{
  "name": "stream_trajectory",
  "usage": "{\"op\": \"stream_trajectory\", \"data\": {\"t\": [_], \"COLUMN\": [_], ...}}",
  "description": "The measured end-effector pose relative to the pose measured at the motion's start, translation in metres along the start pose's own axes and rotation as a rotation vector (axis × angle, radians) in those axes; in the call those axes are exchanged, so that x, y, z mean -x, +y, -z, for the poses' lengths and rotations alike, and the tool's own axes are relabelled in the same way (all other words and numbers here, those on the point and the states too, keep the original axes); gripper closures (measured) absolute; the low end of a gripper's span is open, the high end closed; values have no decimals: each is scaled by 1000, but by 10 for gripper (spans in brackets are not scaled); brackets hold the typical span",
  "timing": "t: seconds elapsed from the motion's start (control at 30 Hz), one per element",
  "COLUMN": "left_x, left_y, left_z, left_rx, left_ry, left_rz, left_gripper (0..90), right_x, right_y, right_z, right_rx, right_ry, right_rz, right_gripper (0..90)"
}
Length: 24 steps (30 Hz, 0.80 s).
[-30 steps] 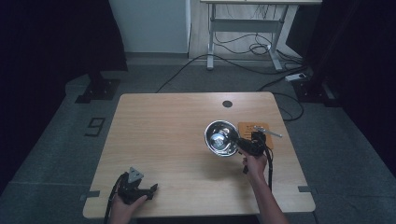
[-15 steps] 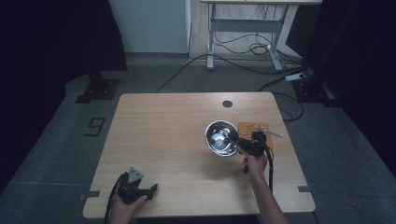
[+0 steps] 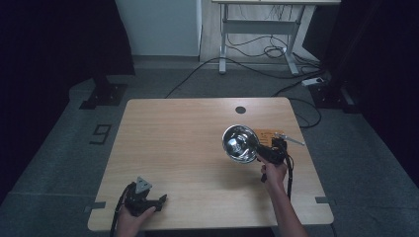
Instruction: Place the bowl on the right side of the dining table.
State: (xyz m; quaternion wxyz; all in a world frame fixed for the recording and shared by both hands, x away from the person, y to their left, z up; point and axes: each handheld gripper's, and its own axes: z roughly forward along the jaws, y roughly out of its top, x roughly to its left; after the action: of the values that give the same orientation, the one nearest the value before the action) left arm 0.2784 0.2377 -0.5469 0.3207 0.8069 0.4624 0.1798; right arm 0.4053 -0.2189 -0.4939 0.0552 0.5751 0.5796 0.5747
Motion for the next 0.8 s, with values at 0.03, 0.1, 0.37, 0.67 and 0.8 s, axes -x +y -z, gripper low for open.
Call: {"op": "stream_trajectory", "data": {"t": [0.03,0.1,0.37,0.67,0.8], "left_x": [0,0,0,0,0], "left_y": [0,0,0,0,0], "left_z": [0,0,0,0,0], "left_rx": [0,0,0,0,0], "left_ry": [0,0,0,0,0], "left_rz": [0,0,0,0,0], "left_gripper": [120,120,120,120,120], "right_x": [1,2,9,15,19], "right_y": [0,1,5,8,9], "right_z": [1,2,7,11,14], "right_rx": [1,6,25,49,60], "right_ry": [-1,-3,-16,-38,-50], "right_rz": [-1,-7,-27,-35,-39], "right_gripper": [867,867,867,867,867]}}
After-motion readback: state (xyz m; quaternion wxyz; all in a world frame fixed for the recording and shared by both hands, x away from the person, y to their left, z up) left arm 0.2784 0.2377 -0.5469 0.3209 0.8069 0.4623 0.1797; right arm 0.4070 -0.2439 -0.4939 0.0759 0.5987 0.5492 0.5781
